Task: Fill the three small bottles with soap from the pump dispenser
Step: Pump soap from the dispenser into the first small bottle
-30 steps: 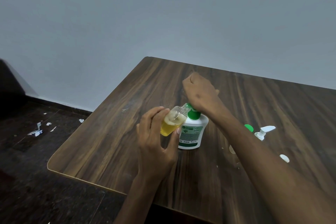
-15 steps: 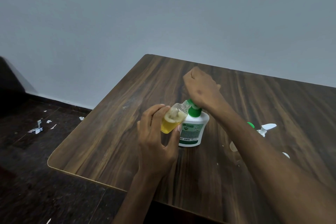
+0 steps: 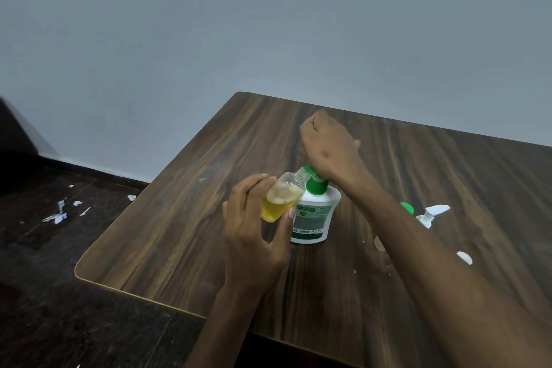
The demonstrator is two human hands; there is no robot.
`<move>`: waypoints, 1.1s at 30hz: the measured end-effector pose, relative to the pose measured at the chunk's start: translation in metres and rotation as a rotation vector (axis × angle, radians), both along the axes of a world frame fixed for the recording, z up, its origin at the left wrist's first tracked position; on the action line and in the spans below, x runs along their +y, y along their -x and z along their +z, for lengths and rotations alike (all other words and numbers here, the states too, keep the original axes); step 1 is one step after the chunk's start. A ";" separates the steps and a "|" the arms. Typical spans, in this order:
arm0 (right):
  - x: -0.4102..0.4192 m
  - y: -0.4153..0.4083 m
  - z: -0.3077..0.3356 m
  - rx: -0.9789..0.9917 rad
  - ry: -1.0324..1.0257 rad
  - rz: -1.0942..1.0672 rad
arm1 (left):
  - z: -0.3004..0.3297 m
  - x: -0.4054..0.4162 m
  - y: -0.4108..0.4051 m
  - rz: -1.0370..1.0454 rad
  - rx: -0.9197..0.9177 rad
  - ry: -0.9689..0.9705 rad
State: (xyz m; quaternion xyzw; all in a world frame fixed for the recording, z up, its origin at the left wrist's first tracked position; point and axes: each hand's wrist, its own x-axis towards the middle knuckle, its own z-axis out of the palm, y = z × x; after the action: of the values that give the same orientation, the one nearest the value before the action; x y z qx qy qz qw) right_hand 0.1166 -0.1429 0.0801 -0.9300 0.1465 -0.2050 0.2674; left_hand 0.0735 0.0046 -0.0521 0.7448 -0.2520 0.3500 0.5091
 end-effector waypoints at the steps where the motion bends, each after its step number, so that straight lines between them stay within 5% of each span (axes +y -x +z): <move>1: 0.000 -0.001 -0.001 0.011 -0.004 0.001 | 0.000 0.000 0.000 0.001 -0.001 -0.002; 33: -0.005 -0.009 -0.009 0.011 0.007 0.006 | 0.000 0.000 0.002 -0.004 -0.005 -0.003</move>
State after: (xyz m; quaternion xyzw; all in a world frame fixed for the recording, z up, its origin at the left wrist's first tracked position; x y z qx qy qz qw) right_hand 0.1259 -0.1481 0.0711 -0.9325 0.1445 -0.1997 0.2640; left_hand 0.0720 0.0049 -0.0520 0.7442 -0.2555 0.3503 0.5081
